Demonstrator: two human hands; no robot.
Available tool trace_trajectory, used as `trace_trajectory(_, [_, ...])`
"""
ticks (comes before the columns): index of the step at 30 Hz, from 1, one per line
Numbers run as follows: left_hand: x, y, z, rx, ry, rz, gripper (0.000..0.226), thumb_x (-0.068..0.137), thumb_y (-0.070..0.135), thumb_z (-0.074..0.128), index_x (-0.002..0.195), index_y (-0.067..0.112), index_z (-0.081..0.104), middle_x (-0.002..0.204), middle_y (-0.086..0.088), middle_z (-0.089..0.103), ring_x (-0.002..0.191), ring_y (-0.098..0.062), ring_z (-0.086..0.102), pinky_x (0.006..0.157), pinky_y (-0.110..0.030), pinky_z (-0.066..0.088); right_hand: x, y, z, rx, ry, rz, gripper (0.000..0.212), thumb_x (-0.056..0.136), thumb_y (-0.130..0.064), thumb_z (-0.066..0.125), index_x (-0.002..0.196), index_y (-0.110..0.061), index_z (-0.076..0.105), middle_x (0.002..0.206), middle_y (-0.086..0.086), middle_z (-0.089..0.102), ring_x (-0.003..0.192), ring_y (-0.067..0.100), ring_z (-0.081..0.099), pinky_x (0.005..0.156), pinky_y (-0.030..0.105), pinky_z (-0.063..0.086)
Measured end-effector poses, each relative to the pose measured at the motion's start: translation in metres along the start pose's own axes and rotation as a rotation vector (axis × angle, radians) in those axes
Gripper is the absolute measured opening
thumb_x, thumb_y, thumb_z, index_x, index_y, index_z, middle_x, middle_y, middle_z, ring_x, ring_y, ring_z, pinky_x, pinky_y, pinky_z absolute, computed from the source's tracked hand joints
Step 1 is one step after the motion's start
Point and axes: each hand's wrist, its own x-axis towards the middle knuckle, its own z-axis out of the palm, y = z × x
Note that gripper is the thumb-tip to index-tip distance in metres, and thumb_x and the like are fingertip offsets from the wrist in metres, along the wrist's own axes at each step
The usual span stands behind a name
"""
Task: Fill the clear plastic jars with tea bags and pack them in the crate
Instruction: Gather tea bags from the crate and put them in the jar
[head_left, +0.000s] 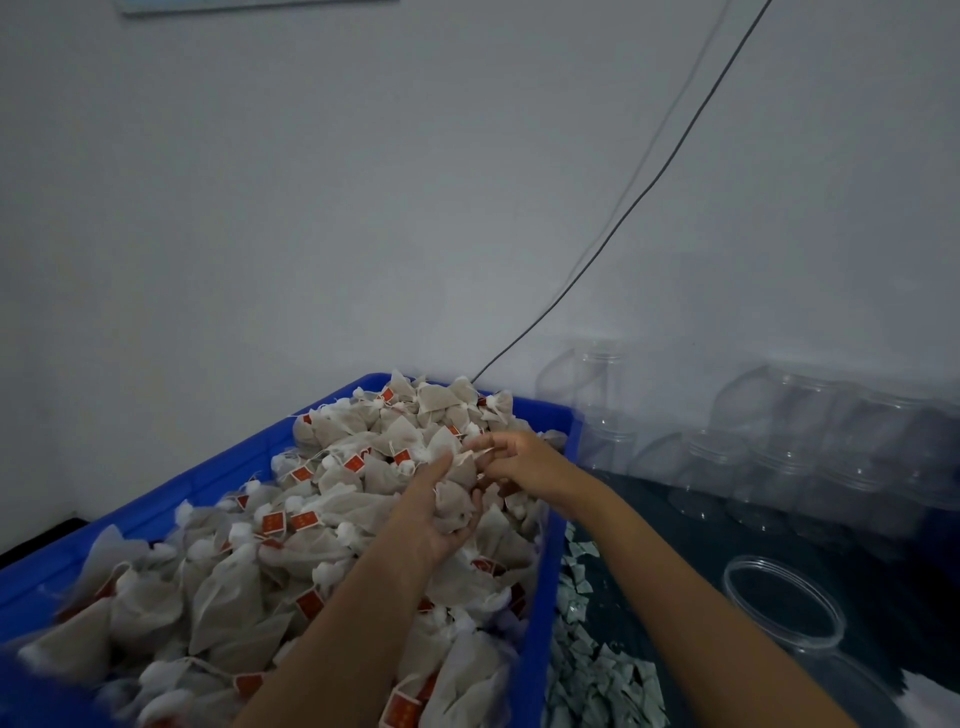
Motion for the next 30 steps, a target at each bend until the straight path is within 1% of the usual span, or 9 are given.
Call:
trace_trajectory(4, [0.000,0.001,0.000,-0.028,0.059,0.056,0.019,0.091,0.020,0.063,0.095,0.002,0.059,0.066,-0.016,0.066,0.042,-0.021,0.063,0.037,-0.023,0.050,-0.010,0.003,0.002,-0.194,0.196,0.065,0.015,0.092,-0.007,0.056,0.104,-0.016,0.053,0.104,0.007,0.063,0.090,0.016,0.061,0.080,0.027,0.053])
trace_trajectory(6, [0.000,0.003,-0.001,-0.061,0.067,0.066,0.017,0.091,0.019,0.062,0.093,0.003,0.059,0.068,-0.017,0.067,0.050,-0.023,0.065,0.036,-0.024,0.050,-0.019,0.001,0.000,-0.430,-0.017,0.067,0.013,0.092,-0.015,0.059,0.104,-0.012,0.060,0.102,0.001,0.063,0.097,0.018,0.060,0.086,0.029,0.052])
trace_trajectory(9, [0.003,0.003,-0.003,-0.034,0.074,0.062,0.018,0.088,0.020,0.065,0.097,0.005,0.060,0.089,-0.016,0.063,0.070,-0.023,0.061,0.041,-0.024,0.053,-0.031,-0.007,0.011,-0.765,-0.482,0.191,0.034,0.088,-0.034,0.066,0.114,-0.013,0.067,0.117,0.001,0.064,0.101,0.016,0.058,0.081,0.024,0.047])
trace_trajectory(12, [0.004,0.001,-0.002,0.008,0.063,0.048,0.017,0.088,0.019,0.066,0.095,0.005,0.060,0.088,-0.016,0.062,0.071,-0.023,0.060,0.045,-0.026,0.055,-0.033,-0.005,0.027,-0.928,-0.551,0.248,0.040,0.083,-0.037,0.071,0.112,-0.009,0.068,0.117,0.005,0.064,0.091,0.016,0.054,0.073,0.025,0.043])
trace_trajectory(19, [0.000,0.001,0.001,-0.017,0.038,0.032,0.023,0.088,0.019,0.067,0.104,0.006,0.059,0.085,-0.015,0.061,0.067,-0.023,0.060,0.043,-0.027,0.055,-0.039,-0.004,0.012,-0.804,-0.195,0.147,0.025,0.095,-0.016,0.053,0.104,0.005,0.064,0.107,0.021,0.065,0.078,0.020,0.052,0.079,0.035,0.049])
trace_trajectory(22, [-0.005,0.002,0.005,-0.022,0.032,0.086,0.021,0.090,0.022,0.065,0.102,0.006,0.060,0.085,-0.015,0.063,0.057,-0.023,0.065,0.038,-0.025,0.051,-0.044,-0.008,-0.008,-0.559,0.043,0.057,0.012,0.095,-0.017,0.050,0.088,-0.009,0.056,0.091,0.009,0.061,0.076,0.015,0.055,0.075,0.029,0.051])
trace_trajectory(24, [-0.011,0.003,0.009,-0.030,0.010,0.141,0.017,0.090,0.023,0.064,0.100,0.009,0.060,0.091,-0.016,0.065,0.066,-0.023,0.067,0.040,-0.025,0.051,-0.051,-0.013,-0.025,-0.405,0.191,0.004,0.012,0.094,-0.014,0.052,0.082,-0.014,0.053,0.083,0.005,0.058,0.071,0.013,0.054,0.065,0.017,0.046])
trace_trajectory(27, [-0.022,0.003,0.017,-0.054,-0.079,0.172,0.016,0.093,0.024,0.060,0.101,0.010,0.062,0.085,-0.012,0.069,0.068,-0.020,0.066,0.043,-0.024,0.053,-0.071,-0.019,-0.055,-0.133,0.354,-0.040,0.011,0.093,-0.011,0.056,0.083,-0.006,0.058,0.081,0.011,0.066,0.071,0.019,0.062,0.070,0.027,0.052])
trace_trajectory(30, [-0.034,-0.006,0.032,-0.022,-0.146,0.149,0.015,0.093,0.023,0.059,0.092,0.009,0.063,0.065,-0.007,0.069,0.054,-0.014,0.064,0.045,-0.022,0.054,-0.104,-0.021,-0.090,0.063,0.493,-0.090,0.011,0.093,-0.008,0.058,0.085,-0.001,0.060,0.077,0.006,0.066,0.067,0.014,0.063,0.062,0.021,0.055])
